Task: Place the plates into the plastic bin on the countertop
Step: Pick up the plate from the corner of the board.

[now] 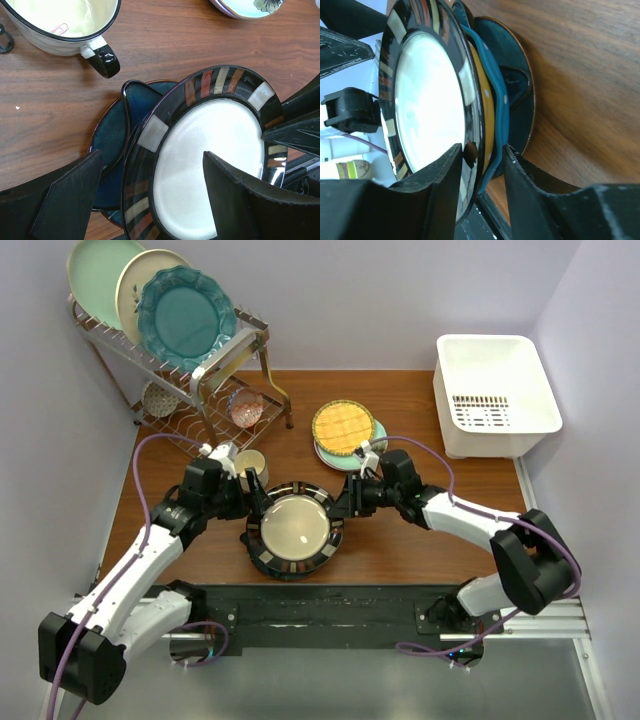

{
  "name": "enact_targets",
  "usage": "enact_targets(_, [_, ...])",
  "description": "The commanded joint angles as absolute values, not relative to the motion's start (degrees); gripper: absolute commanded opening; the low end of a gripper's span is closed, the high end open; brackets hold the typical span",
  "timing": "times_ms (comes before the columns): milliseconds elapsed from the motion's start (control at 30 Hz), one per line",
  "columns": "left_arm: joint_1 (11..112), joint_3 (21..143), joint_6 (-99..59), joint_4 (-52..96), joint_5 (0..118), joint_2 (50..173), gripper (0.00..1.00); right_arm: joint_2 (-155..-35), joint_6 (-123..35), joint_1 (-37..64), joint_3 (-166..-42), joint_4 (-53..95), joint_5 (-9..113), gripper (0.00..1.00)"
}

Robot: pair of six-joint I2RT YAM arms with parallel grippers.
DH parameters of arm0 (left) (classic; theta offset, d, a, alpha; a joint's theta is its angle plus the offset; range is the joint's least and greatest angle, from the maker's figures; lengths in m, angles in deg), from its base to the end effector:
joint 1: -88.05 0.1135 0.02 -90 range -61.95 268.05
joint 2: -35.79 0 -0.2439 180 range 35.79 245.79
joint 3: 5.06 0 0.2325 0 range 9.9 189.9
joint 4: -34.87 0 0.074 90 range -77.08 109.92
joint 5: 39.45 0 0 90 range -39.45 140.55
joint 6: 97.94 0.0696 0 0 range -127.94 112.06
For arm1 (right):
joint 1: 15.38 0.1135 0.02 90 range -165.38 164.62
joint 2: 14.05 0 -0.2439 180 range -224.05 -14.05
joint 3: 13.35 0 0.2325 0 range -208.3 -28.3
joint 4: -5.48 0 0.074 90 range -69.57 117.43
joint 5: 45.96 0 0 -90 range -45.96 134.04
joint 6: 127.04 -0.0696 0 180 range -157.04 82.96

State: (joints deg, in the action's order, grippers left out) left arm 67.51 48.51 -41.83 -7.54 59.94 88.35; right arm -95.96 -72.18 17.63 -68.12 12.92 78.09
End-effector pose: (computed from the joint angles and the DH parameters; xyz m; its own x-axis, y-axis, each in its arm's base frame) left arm 0.1938 -0.0847 0.2169 -0.7710 -0.2986 -0.5625 0.0372 0.8607 -0.5078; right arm 0.2312 0.1967 0.1742 -0.8715 0.0025 -0.4904 -0.4113 0.5408 0.7338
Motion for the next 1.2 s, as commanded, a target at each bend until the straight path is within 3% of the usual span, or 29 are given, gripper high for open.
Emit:
enact_targets(0, [68.0, 48.5, -42.3, -5.9, 59.9, 88.3, 0.86, -96.5, -72.7, 18.1, -70.0, 10.6, 79.6, 0.4])
enact_targets(167, [68.0, 48.7, -42.2, -5.8, 59.8, 88.4, 0.86, -97.7, -73.3, 18.2, -69.5, 8.7, 80.9, 0.31])
enact_targets(200, [68.0, 48.7, -42.1, -5.8, 59.9, 88.3, 0.86, -97.8, -73.6, 18.2, -69.4, 8.2, 80.9, 0.26])
enact_targets(233, [68.0, 48.7, -42.2, -5.9, 59.8, 88.3, 0.86, -97.8, -73.8, 18.2, -69.3, 8.0, 80.9, 0.15])
enact_targets(333, [67.9, 48.9, -42.1, -6.4, 59.3, 87.9, 0.86, -96.9, -73.6, 18.2, -69.3, 8.7, 79.7, 0.0])
enact_targets(1167, [68.0, 49.2, -40.6, -7.5, 59.0, 82.7, 0.86, -89.9, -69.0, 18.2, -78.6, 20.3, 77.6, 0.0])
